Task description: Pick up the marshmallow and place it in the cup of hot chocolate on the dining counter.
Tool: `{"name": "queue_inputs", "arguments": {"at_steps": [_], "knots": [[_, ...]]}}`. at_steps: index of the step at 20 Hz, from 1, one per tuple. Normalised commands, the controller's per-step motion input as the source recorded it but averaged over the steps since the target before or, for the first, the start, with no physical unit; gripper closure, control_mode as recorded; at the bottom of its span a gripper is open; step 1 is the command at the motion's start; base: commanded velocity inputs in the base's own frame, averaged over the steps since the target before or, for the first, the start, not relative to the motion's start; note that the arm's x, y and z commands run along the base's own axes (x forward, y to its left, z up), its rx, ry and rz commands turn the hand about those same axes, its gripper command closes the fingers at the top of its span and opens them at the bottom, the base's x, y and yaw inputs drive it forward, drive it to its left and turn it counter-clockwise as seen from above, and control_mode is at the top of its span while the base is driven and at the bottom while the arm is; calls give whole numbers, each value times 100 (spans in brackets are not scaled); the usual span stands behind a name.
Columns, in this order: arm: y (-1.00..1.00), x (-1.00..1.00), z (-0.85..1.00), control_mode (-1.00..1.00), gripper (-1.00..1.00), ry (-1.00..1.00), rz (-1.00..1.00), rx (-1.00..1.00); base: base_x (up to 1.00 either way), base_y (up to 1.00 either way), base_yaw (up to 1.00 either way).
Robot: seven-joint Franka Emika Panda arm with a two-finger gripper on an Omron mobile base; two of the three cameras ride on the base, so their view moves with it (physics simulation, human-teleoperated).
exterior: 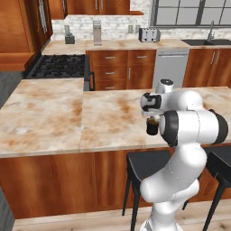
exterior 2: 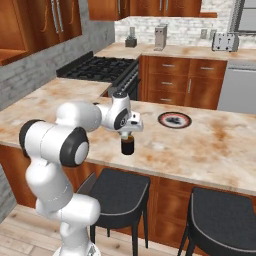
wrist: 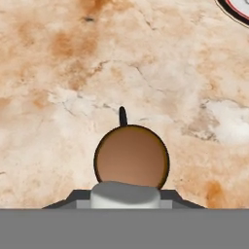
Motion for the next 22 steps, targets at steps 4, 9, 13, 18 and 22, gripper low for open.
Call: {"name": "queue_inputs", "arguments": {"at_steps": [4, 9, 13, 18, 22], "knots": [[0, 7, -14, -100, 100, 0, 0, 0, 0, 0, 0], [0, 15, -13, -100, -100, 0, 0, 0, 0, 0, 0], [-1, 11, -1, -100, -100, 0, 0, 0, 0, 0, 0], [-8, -5, 11, -100, -100, -4, 0, 0, 0, 0, 0], [-3, -8, 32, -100, -100, -9, 0, 0, 0, 0, 0]]}}
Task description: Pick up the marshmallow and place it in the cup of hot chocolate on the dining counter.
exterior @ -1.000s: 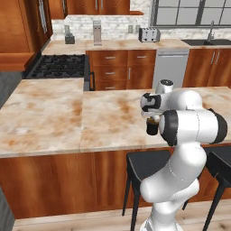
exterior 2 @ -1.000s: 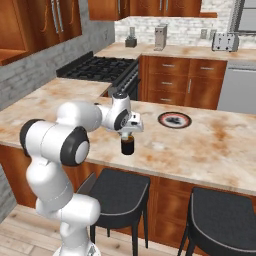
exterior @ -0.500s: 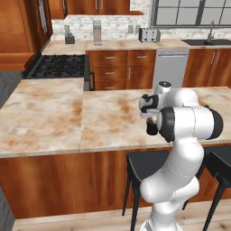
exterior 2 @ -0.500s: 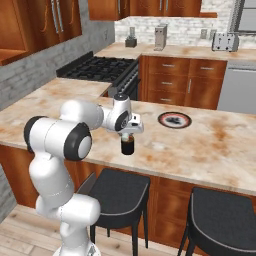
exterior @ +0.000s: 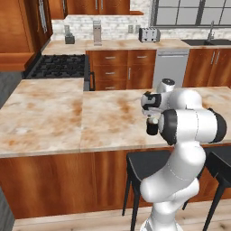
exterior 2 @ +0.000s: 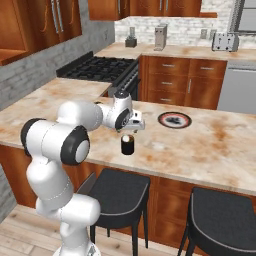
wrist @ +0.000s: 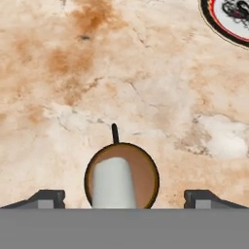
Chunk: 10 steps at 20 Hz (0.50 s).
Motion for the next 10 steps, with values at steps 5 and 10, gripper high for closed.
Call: {"name": "queue_inputs", "arguments": {"at_steps": [5, 10], "knots": [[0, -3, 44, -100, -100, -13, 0, 0, 0, 0, 0], [0, -29, 57, -100, -100, -14, -2, 0, 0, 0, 0]]}}
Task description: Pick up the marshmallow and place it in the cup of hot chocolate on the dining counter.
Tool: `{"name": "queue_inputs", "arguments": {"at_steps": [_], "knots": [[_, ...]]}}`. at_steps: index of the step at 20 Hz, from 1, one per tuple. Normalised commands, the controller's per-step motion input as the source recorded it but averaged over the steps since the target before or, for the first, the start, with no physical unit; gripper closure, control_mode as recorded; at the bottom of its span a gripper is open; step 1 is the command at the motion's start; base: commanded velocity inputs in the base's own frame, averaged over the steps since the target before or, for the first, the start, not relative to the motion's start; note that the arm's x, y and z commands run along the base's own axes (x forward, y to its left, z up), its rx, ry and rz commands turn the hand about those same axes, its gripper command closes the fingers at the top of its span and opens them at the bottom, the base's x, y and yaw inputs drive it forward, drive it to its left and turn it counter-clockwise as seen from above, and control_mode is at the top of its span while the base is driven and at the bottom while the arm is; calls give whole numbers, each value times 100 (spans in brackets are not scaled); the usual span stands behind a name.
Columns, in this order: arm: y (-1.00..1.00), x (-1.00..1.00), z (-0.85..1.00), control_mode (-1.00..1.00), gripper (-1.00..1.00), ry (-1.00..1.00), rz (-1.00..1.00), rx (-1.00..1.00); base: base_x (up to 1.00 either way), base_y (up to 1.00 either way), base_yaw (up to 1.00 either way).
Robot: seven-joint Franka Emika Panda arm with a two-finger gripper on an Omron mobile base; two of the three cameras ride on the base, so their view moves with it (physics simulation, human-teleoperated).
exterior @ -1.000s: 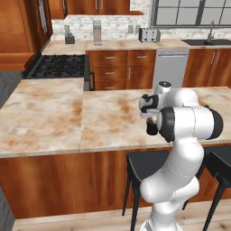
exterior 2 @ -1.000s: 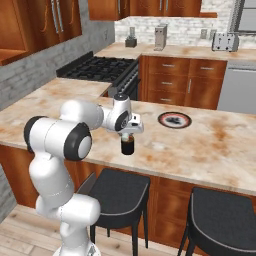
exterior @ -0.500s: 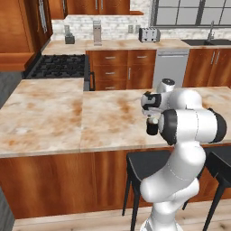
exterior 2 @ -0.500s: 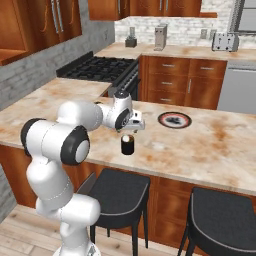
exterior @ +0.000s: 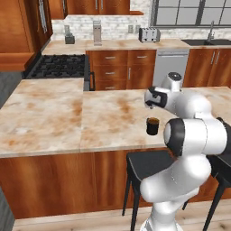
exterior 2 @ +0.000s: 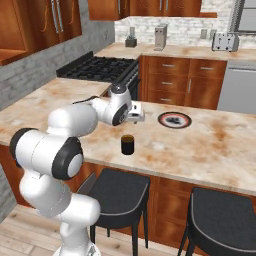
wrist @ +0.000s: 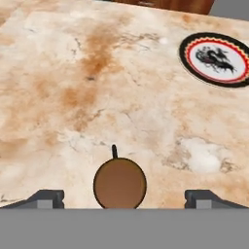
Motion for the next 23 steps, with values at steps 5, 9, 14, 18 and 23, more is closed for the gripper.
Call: {"name": "queue_inputs", "arguments": {"at_steps": [5, 9, 14, 18, 23], "knots": [[-1, -79, 51, -100, -100, -14, -2, 0, 0, 0, 0], [0, -99, 52, -100, -100, -17, -4, -1, 0, 0, 0], [2, -100, 64, -100, -100, -19, -1, 0, 0, 0, 0], [10, -96, 64, -100, -100, -17, 0, 0, 0, 0, 0], [19, -69, 59, -100, -100, -6, 0, 0, 0, 0, 0]]}}
